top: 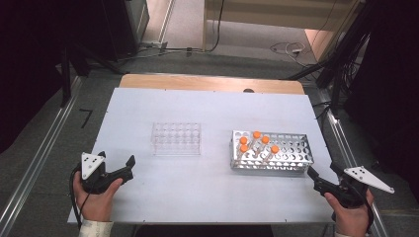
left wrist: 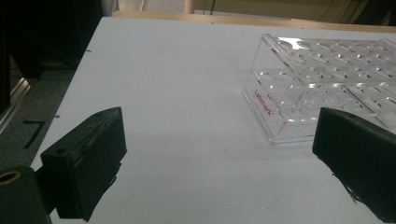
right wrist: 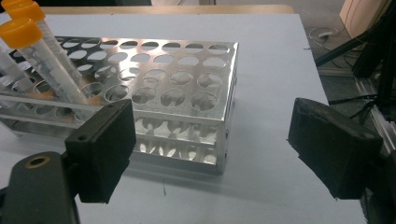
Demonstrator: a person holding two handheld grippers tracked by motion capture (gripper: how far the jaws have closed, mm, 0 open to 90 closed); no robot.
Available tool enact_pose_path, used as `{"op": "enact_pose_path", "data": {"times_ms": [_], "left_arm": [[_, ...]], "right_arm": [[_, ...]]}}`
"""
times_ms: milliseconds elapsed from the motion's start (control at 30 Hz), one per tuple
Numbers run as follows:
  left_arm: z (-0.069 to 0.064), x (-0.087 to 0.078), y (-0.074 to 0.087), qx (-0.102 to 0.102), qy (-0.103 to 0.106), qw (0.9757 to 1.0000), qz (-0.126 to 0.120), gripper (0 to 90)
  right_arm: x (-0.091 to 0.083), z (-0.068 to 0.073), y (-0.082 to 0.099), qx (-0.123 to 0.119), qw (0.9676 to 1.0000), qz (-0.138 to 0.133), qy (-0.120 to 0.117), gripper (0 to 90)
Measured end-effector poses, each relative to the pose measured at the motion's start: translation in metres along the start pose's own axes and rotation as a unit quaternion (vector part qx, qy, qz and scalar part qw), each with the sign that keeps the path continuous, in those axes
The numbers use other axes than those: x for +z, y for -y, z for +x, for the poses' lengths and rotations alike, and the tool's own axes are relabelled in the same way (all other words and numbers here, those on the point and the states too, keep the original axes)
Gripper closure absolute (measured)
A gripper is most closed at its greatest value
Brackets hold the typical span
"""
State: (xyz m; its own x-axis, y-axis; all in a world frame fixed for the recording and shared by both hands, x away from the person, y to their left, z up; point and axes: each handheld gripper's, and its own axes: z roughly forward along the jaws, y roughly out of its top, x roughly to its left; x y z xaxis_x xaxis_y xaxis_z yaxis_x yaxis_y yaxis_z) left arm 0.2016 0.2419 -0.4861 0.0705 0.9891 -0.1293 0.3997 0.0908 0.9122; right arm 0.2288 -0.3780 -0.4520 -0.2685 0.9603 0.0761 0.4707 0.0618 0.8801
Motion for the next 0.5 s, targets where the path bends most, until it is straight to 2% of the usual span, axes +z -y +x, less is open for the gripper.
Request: {"op": "enact_pose_path", "data": {"times_ms": [300, 500], "left_arm": [[-0.0008, 0.0012, 0.0011, -0.007, 0.009, 0.9999, 0.01, 2.8], [-0.0001, 0.0023, 0.0013, -0.009, 0.01, 0.9999, 0.011, 2.9]], "right_arm": [[0.0017, 0.0046, 0.0007, -0.015, 0.9999, 0.005, 0.003, 13.7], [0.0011, 0.0076, -0.0002, -0.013, 0.9999, 0.001, -0.002, 13.7]]}}
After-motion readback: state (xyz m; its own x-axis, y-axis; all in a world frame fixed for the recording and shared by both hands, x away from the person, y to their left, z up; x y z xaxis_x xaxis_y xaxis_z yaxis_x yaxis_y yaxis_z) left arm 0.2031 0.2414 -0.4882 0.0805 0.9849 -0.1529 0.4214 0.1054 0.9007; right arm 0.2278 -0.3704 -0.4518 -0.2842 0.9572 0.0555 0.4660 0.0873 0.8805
